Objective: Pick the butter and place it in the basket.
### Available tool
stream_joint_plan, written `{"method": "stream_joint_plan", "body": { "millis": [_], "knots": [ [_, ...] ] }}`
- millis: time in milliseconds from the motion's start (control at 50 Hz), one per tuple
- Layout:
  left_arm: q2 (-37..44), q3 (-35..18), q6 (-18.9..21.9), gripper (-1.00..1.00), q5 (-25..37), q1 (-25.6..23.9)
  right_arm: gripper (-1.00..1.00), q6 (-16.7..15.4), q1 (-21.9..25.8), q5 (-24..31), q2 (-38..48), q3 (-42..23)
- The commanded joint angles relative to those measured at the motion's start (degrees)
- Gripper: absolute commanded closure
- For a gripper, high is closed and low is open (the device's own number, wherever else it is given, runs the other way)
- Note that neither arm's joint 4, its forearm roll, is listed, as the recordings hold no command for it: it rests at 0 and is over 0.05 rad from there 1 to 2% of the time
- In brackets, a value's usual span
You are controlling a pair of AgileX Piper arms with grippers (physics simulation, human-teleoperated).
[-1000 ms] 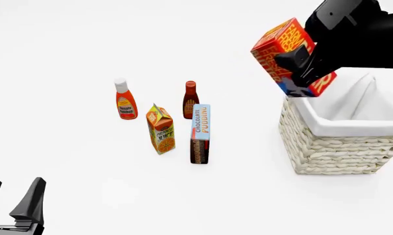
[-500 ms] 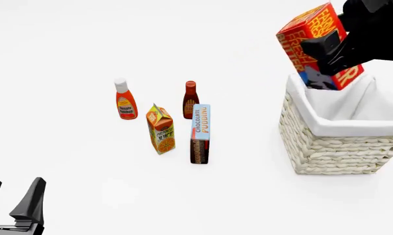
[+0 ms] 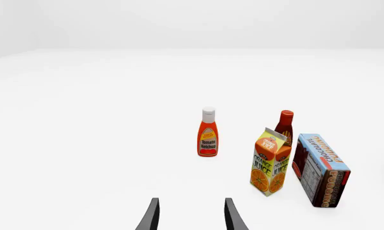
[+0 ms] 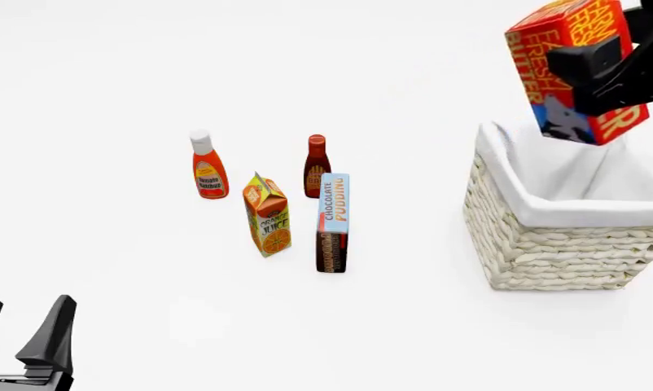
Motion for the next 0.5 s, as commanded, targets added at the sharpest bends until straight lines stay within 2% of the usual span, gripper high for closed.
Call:
{"method": "stream_joint_plan", "body": {
  "millis": [20,500],
  "knots": [
    [0.0,0.0,0.0,-1.0,0.0,0.0,1.0,2.7,-2.0,-3.7,-3.6,2.3],
    [0.0,0.0,0.0,-1.0,0.0,0.0,1.0,7.9,-2.4,-11.0,-9.4,6.7]
  ]
}}
